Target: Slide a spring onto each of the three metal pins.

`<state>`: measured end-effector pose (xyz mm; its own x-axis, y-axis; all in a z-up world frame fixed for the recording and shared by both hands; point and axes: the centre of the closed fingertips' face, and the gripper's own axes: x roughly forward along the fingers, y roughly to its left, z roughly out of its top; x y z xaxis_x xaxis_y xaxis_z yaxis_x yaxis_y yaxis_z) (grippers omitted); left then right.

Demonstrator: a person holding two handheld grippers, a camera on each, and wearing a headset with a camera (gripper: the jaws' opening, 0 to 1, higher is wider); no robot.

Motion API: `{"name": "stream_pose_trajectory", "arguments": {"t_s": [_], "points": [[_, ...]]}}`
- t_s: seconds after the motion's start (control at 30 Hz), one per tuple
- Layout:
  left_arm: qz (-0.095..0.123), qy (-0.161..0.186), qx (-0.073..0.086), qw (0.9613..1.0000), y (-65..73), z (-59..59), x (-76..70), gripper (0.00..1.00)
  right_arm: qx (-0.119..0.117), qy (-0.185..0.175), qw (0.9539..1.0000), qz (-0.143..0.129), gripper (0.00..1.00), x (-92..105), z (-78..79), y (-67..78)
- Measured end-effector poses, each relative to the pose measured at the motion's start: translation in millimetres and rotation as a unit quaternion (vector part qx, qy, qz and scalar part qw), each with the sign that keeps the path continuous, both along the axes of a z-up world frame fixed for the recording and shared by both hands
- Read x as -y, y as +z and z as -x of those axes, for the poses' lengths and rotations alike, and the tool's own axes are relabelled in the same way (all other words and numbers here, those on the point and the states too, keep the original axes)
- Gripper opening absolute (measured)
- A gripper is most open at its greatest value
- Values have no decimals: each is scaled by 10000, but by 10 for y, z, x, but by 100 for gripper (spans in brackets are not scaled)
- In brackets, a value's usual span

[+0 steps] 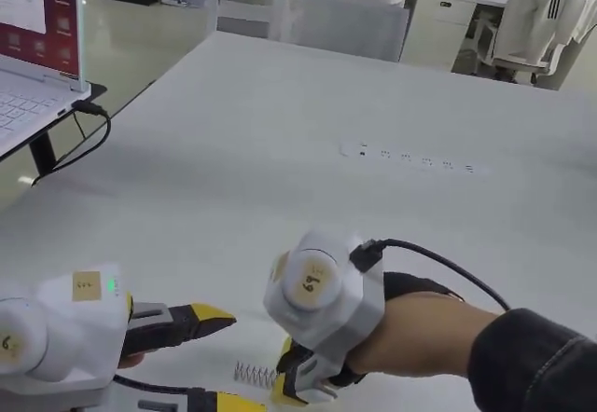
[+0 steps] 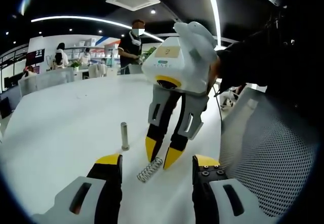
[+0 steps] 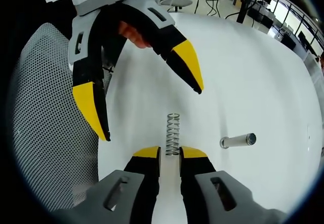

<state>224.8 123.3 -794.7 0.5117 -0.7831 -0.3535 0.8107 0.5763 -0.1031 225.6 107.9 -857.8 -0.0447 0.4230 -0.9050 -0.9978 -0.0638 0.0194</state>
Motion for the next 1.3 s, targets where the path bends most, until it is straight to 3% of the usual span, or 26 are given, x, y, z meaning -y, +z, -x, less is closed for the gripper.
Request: {"name": "stream_pose_trajectory", "arguments": {"t_s": [0.5, 1.03, 1.3], "points": [[-22, -4, -23, 10000, -21, 3, 5, 50, 141, 51, 9999, -16, 9, 40, -32, 29], [-79, -248, 57, 9996, 38, -7, 133, 47, 280, 166, 9993, -158, 8, 243, -22, 397], [-95, -418, 117, 9990, 97, 21, 220, 39, 331, 326, 9986, -232, 8, 297, 36, 551]]}}
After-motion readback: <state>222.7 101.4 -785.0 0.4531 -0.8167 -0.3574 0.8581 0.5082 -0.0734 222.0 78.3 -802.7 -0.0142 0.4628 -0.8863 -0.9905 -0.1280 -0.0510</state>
